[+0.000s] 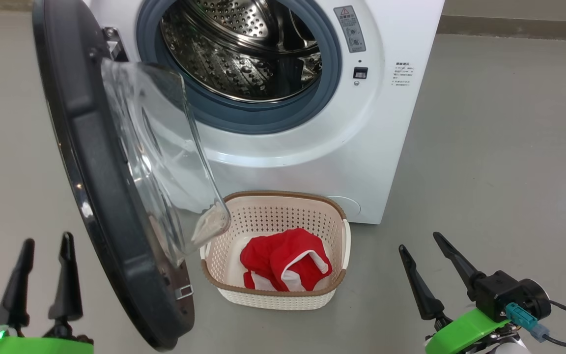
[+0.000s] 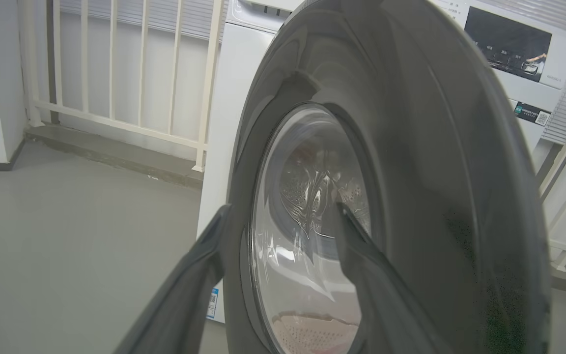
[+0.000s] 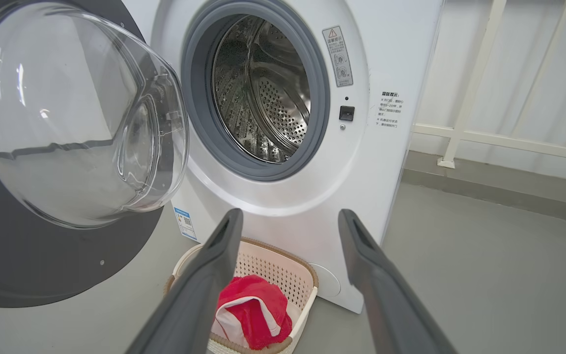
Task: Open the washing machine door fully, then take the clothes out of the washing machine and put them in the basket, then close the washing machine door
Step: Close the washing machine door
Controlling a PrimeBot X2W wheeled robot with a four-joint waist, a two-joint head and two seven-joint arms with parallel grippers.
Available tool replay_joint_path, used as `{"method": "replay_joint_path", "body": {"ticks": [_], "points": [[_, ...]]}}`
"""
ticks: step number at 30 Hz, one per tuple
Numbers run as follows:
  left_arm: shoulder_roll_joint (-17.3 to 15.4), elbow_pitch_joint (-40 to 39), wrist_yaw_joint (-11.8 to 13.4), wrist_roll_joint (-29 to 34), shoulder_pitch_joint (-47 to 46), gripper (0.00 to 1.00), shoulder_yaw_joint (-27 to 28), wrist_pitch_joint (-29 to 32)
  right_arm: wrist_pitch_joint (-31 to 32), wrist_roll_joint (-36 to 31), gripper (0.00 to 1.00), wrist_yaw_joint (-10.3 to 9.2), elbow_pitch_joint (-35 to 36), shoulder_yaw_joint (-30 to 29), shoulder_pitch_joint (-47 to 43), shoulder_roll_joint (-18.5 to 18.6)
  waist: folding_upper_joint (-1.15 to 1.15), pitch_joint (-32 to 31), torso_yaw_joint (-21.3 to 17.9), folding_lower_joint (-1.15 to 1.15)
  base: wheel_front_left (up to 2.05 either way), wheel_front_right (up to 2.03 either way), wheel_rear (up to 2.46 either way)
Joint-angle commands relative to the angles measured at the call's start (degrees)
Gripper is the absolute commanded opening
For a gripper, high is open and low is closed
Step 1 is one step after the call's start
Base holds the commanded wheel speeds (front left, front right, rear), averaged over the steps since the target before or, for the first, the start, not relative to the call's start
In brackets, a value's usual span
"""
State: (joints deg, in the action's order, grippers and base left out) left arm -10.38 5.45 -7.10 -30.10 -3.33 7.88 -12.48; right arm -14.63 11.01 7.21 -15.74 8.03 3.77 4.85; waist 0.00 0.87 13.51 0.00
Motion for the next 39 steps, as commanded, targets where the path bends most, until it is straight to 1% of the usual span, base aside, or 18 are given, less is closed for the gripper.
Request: {"method": "replay_joint_path", "body": {"ticks": [1,7,10,15,20,27,33,39], "points": [[-1.72,-0.65,-0.30,1.47,-0.72,1.00,1.60,-0.92,-0.37,0.86,1.00,0.28,1.33,1.01,1.76,0.23,0.00,0.02,-0.04,0.00,0.00,0.00,0.00],[-1.48,2.39,0.29,8.57,0.85,1.00,1.52,-2.44,-0.37,1.41,1.00,0.28,1.33,0.69,1.64,-0.13,0.00,0.09,-0.21,0.00,0.00,0.00,0.00],[0.10,2.45,0.44,10.15,1.61,1.00,3.15,-2.49,-0.37,1.31,1.00,0.28,1.37,0.71,1.66,-0.19,0.00,0.10,-0.38,0.00,0.00,0.00,0.00],[2.10,2.81,0.12,11.77,3.24,1.00,5.40,-2.51,-0.37,1.24,1.00,0.28,1.36,0.70,1.43,-0.28,0.00,-0.20,-0.50,0.00,0.00,0.00,0.00],[3.04,2.31,-0.18,13.88,4.48,1.00,6.34,-2.51,-0.37,1.28,1.00,0.28,1.35,0.82,1.08,-0.36,0.00,-0.62,-0.52,0.00,0.00,0.00,0.00],[4.37,1.98,-0.32,16.91,5.42,1.00,7.12,-2.52,-0.37,1.45,1.00,0.28,1.30,1.11,0.93,-0.41,0.00,-0.99,-0.45,0.00,0.00,0.00,0.00],[5.73,2.33,-0.36,17.71,5.92,1.00,6.94,-2.52,-0.37,1.51,1.00,0.28,1.22,1.16,0.95,-0.26,0.00,-1.16,-0.50,0.00,0.00,0.00,0.00],[6.12,2.46,-0.37,18.40,6.11,1.00,6.72,-2.52,-0.37,1.56,1.00,0.28,1.33,1.17,0.99,-0.26,0.00,-0.97,-0.46,0.00,0.00,0.00,0.00]]}}
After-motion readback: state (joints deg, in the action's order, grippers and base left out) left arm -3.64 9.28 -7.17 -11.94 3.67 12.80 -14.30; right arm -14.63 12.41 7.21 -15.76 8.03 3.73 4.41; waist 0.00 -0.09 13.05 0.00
